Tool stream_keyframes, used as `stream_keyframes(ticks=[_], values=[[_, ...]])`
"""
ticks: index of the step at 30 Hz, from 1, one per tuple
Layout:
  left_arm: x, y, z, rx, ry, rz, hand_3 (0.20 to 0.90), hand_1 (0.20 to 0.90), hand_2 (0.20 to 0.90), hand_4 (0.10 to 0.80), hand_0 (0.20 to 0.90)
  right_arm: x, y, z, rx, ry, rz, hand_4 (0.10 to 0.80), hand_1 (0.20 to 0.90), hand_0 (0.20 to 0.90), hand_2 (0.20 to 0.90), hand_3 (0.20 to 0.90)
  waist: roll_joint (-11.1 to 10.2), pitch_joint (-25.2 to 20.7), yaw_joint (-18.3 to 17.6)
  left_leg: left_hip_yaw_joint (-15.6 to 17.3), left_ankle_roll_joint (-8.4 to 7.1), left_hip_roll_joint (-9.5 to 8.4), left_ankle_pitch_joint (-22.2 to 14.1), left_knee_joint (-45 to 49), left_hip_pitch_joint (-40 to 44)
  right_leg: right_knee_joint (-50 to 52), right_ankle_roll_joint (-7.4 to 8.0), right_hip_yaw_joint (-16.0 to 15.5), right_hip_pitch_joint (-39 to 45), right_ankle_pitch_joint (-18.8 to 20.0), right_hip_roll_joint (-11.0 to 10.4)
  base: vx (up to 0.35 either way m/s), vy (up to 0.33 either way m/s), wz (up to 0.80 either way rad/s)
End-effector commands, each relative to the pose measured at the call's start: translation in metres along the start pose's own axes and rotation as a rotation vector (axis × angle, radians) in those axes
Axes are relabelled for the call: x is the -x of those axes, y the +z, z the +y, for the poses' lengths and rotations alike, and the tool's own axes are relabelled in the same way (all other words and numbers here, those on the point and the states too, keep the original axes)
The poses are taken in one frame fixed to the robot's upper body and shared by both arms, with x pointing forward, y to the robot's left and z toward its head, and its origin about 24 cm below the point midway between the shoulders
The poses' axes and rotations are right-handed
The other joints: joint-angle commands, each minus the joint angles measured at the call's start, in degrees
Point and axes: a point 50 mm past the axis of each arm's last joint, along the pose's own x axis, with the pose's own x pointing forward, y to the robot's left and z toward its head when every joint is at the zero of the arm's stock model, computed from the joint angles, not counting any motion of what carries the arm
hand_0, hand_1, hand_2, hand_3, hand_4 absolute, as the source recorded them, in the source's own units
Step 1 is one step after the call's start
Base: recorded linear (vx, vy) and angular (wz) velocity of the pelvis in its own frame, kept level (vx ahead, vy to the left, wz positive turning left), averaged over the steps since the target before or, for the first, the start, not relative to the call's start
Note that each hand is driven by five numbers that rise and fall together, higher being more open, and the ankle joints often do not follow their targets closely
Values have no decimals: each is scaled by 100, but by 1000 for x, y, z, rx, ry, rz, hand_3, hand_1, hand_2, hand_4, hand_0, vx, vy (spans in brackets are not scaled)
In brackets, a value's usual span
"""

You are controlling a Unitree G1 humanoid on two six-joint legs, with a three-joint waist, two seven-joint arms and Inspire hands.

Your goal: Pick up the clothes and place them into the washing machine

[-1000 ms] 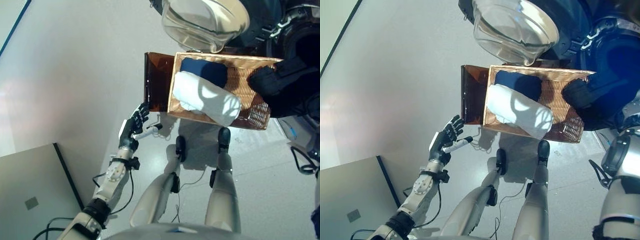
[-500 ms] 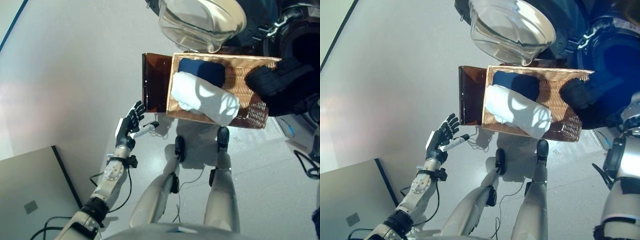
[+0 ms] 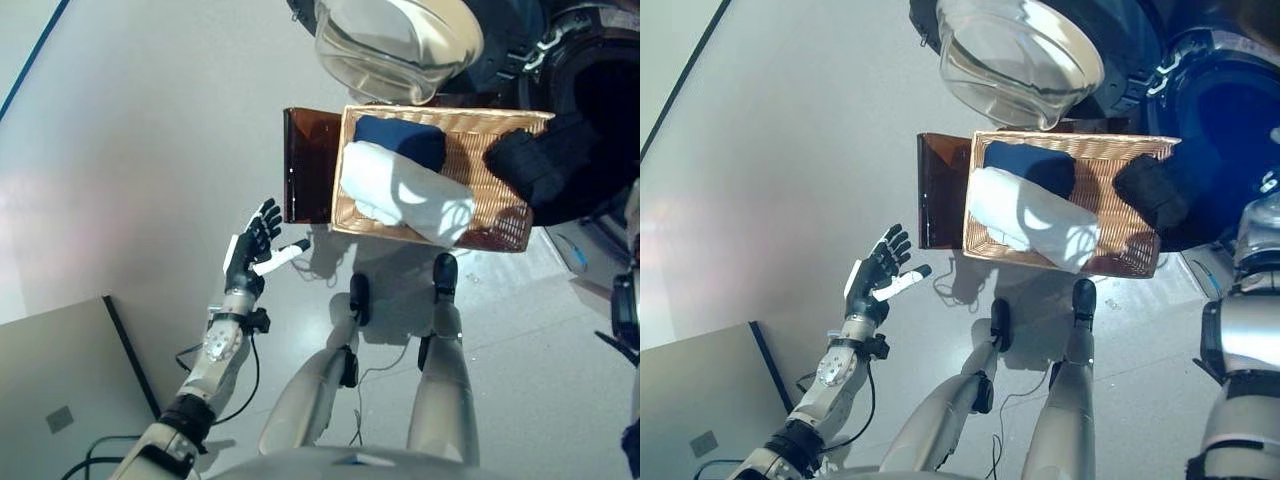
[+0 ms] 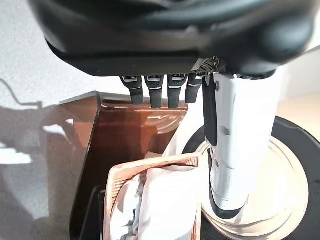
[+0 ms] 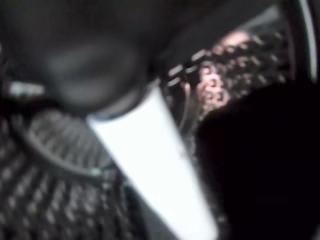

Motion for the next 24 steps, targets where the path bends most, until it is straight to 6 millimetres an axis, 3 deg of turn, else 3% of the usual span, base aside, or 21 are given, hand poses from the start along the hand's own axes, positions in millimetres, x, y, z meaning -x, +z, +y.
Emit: stream_keyframes(ticks=[1,7,11,18,24], values=[[7,17,21,-41,43,-129,900,900,900,800,900,-20,88,-57,220,-230,-545,800,900,900,900,900,-394,-394,-31,181,-299,98,-601,-48,495,407,73,-126,476,-547,22,0,0,0],[6,15,21,-40,56,-125,900,900,900,800,900,-7,86,-40,268,-184,-650,800,900,900,900,900,-446,-394,-42,153,-268,95,-598,-48,566,350,74,-161,598,-529,24,-4,1,-1],[7,14,24,-51,53,-124,900,900,900,800,900,5,76,-23,422,-58,-777,800,900,900,900,900,-530,-397,-58,152,-264,109,-593,-48,594,276,85,-184,679,-500,37,0,0,0],[9,14,29,-57,63,-123,900,900,900,800,900,13,69,-15,571,19,-879,800,900,900,900,900,-654,-392,-116,187,-242,127,-595,-48,604,260,91,-151,679,-468,57,-37,3,-5],[10,7,28,-61,70,-93,900,900,900,800,900,21,36,0,766,131,-903,800,900,900,900,900,-741,-381,-189,198,-226,154,-617,-48,720,285,89,-149,800,-492,97,-9,0,-5]])
